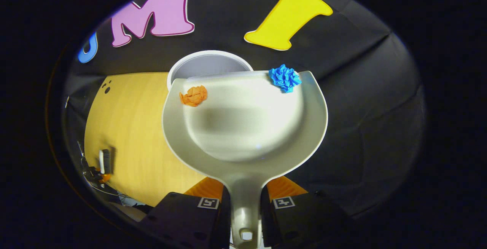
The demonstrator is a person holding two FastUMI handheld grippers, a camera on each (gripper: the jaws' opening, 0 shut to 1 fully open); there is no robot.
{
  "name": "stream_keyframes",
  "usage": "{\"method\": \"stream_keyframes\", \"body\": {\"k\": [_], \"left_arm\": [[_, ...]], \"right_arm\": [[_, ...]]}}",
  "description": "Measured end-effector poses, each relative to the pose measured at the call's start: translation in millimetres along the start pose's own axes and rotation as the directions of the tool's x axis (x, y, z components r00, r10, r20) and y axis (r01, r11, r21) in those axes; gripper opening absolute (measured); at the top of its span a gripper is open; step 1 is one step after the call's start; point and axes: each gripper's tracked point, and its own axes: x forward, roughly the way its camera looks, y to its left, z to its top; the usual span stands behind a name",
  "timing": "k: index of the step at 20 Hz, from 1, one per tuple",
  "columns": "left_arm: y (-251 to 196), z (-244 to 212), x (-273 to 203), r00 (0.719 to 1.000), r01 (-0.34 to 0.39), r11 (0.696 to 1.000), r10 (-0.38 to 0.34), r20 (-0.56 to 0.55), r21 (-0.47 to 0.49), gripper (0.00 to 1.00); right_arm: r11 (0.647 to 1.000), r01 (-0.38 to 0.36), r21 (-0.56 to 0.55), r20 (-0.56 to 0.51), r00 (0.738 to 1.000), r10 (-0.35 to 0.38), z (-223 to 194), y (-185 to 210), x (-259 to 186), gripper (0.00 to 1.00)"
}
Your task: Pick up the small broom and dustpan from the desktop, sweep the trash into the dustpan with the broom, and then empty the trash into the garbage bin.
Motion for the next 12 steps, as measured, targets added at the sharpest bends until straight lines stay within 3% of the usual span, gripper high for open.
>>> {"method": "stream_keyframes", "body": {"k": [5, 6, 7, 9, 11, 12], "left_arm": [[4, -2, 1, 1.0, -0.012, 0.999, 0.011, -0.015, -0.048, 0.24], [6, -2, 2, 1.0, -0.015, 0.998, 0.014, -0.02, -0.056, 0.24], [8, -1, 3, 1.0, -0.018, 0.998, 0.017, -0.023, -0.062, 0.24], [12, 0, 5, 0.999, -0.023, 0.997, 0.021, -0.025, -0.077, 0.24], [13, 1, 8, 0.999, -0.024, 0.996, 0.021, -0.03, -0.086, 0.24], [13, 1, 9, 0.999, -0.023, 0.996, 0.021, -0.031, -0.086, 0.24]], "right_arm": [[0.99, 0.077, -0.122, -0.059, 0.995, -0.084, 5, 0, 12, 0.36], [0.985, 0.081, -0.154, -0.075, 0.993, -0.093, 11, -1, 4, 0.31], [0.978, 0.086, -0.189, -0.091, 0.99, -0.105, 16, -2, 1, 0.36], [0.952, 0.116, -0.283, -0.117, 0.981, -0.154, 23, -5, -3, 0.31], [0.916, 0.14, -0.375, -0.137, 0.969, -0.204, 28, -8, -6, 0.35], [0.902, 0.143, -0.408, -0.148, 0.964, -0.22, 30, -10, 0, 0.31]]}}
